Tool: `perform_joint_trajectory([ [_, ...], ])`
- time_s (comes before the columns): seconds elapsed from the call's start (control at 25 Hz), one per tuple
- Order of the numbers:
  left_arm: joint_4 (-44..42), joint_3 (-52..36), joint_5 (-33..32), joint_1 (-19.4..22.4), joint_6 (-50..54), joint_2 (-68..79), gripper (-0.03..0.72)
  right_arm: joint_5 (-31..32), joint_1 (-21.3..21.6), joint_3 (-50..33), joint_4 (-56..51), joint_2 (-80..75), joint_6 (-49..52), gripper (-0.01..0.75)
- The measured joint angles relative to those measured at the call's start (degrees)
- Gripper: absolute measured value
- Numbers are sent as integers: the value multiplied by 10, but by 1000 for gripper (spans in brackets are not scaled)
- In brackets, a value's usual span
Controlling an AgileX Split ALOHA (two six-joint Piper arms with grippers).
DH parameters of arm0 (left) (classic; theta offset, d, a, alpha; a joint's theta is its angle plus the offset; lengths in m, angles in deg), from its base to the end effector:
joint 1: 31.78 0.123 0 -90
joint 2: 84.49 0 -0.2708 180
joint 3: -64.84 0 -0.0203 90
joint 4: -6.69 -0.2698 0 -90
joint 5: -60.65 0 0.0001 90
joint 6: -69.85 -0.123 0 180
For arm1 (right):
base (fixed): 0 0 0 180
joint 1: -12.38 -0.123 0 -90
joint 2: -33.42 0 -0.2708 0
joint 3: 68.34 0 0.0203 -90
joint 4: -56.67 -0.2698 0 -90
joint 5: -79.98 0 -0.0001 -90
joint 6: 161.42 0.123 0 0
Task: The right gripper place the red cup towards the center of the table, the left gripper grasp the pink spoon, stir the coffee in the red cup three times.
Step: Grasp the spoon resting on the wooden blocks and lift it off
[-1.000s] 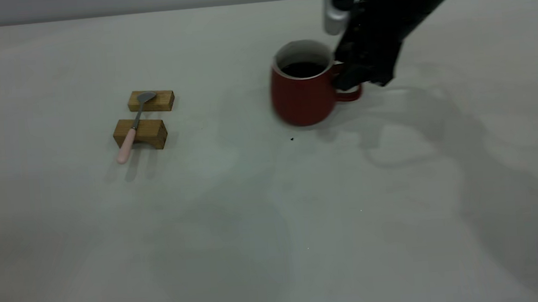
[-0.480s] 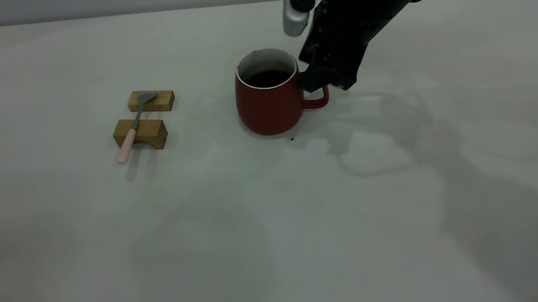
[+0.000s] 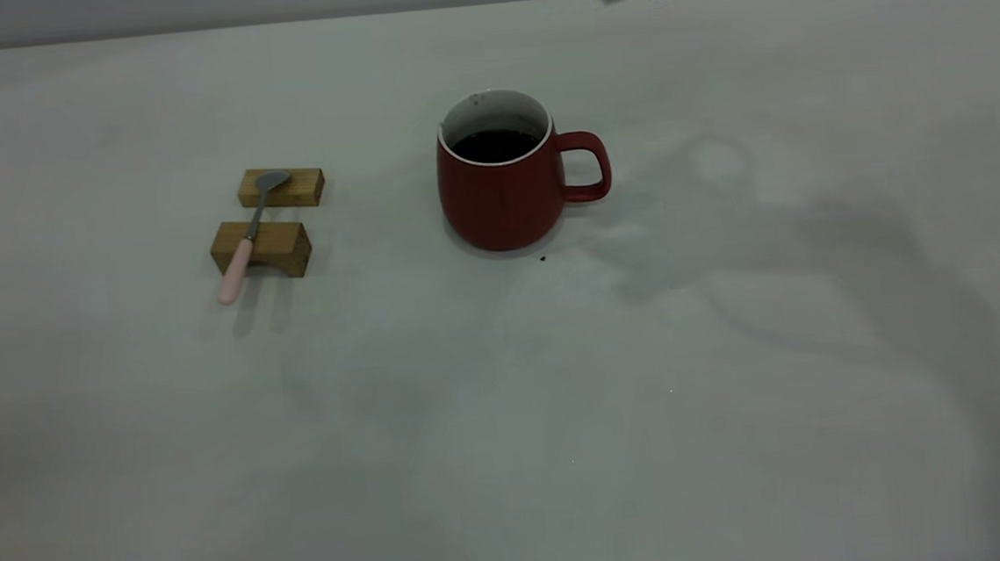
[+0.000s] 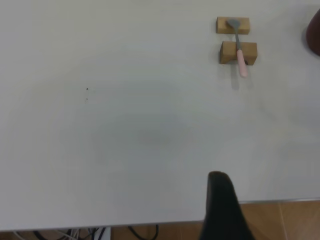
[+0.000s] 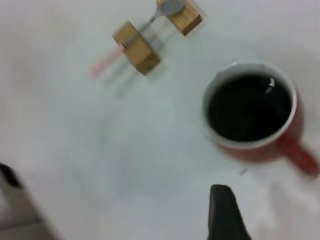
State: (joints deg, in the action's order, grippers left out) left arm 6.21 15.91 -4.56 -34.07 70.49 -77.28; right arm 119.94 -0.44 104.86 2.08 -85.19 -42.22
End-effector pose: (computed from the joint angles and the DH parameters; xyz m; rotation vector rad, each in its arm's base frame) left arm 0.0491 -0.0010 0.2601 0.0297 2.1178 -0.0203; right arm 0.3870 0.1542 0.1290 -0.7635 2.4411 0.7163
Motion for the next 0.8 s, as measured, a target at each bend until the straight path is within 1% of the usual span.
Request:
perform_joint_trajectory([
  [0.08, 0, 0, 0, 0, 0, 0, 543, 12, 0, -35, 98, 72, 167, 493],
  [0.16, 0, 0, 0, 0, 0, 0, 543, 41, 0, -69, 229, 143, 338, 493],
  [0.24, 0, 0, 0, 0, 0, 0, 543, 91, 0, -106, 342, 206, 466, 493],
  [0.32, 0, 0, 0, 0, 0, 0, 543, 141, 1, -140, 442, 273, 566, 493],
  [0.44, 0, 0, 0, 0, 0, 0, 543, 213, 9, -196, 535, 359, 642, 493],
  [0.48, 0, 0, 0, 0, 0, 0, 543, 241, 15, -221, 552, 396, 654, 493],
  [0.56, 0, 0, 0, 0, 0, 0, 543, 268, 29, -261, 566, 455, 664, 493],
  [0.68, 0, 0, 0, 0, 0, 0, 543, 281, 49, -319, 571, 546, 667, 493],
  [0.8, 0, 0, 0, 0, 0, 0, 543, 266, 53, -376, 575, 637, 667, 493],
])
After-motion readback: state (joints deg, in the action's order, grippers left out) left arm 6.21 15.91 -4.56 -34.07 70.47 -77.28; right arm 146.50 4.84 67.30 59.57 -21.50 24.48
